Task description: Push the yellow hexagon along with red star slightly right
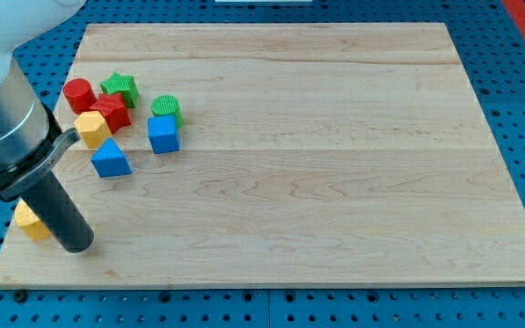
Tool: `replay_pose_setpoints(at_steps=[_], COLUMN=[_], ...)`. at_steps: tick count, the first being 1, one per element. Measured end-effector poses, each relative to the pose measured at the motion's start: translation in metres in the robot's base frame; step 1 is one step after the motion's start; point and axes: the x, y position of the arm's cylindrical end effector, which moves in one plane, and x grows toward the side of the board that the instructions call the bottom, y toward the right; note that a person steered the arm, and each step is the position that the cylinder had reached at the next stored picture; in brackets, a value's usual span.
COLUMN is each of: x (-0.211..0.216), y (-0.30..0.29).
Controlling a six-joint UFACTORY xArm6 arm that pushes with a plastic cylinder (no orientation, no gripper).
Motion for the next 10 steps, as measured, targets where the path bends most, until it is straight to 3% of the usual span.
replay_pose_setpoints(at_steps=[5, 6, 8, 9, 10], x=[-0.013, -0.070, -0.142, -0.097, -0.113], y=[0.009, 0.024, 0.030, 0.047, -0.012])
